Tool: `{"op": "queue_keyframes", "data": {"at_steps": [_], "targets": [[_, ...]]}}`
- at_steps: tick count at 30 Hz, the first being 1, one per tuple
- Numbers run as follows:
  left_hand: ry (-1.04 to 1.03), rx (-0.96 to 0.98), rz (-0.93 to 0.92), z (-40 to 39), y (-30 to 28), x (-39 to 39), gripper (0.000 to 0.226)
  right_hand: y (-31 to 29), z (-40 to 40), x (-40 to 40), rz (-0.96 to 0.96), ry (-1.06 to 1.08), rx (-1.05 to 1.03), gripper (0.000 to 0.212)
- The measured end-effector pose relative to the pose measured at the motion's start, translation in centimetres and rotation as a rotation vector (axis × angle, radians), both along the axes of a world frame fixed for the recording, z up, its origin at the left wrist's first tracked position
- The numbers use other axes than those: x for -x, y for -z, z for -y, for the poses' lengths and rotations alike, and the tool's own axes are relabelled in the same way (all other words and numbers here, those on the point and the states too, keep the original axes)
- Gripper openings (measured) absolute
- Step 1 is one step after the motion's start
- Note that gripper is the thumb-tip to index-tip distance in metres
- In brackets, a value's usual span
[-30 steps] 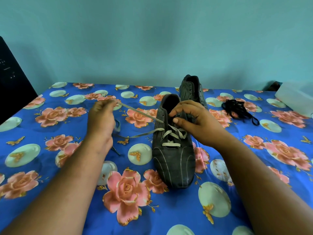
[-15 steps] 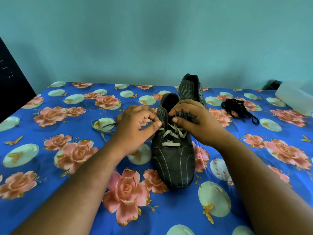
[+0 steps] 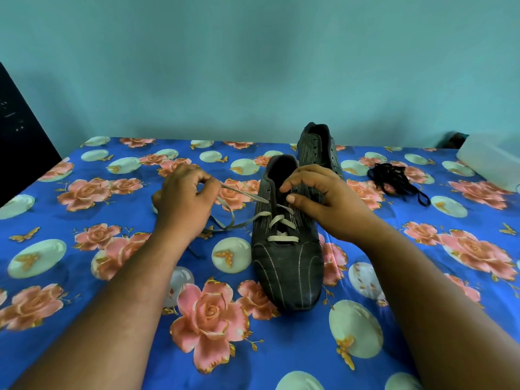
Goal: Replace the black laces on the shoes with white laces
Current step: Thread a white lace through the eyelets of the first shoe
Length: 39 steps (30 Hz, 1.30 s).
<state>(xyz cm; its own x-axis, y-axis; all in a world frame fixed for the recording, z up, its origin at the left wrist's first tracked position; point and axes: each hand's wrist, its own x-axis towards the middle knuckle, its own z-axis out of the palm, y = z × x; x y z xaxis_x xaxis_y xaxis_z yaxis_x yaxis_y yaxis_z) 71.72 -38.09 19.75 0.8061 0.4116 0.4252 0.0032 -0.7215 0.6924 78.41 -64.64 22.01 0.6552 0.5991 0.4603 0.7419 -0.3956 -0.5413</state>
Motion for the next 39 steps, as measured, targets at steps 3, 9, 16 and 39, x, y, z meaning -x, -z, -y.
{"op": "queue_keyframes", "data": {"at_steps": [3,9,16,39], "targets": [[-0.144,-0.015,-0.071,-0.6,0.2,-0.1,0.026,0.0,0.1,0.1,0.014,0.014,0.014,0.016],[0.247,0.001,0.049,0.6,0.1,0.3,0.035,-0.2,0.0,0.1,0.002,-0.005,0.003,0.018],[0.513,0.063,0.038,3.5,1.1,0.2,0.014,-1.1,0.8,0.2,0.058,0.011,-0.082,0.007],[0.592,0.256,-0.093,3.5,0.6,0.5,0.006,-0.4,-1.8,2.1,-0.119,0.104,0.092,0.010]]}}
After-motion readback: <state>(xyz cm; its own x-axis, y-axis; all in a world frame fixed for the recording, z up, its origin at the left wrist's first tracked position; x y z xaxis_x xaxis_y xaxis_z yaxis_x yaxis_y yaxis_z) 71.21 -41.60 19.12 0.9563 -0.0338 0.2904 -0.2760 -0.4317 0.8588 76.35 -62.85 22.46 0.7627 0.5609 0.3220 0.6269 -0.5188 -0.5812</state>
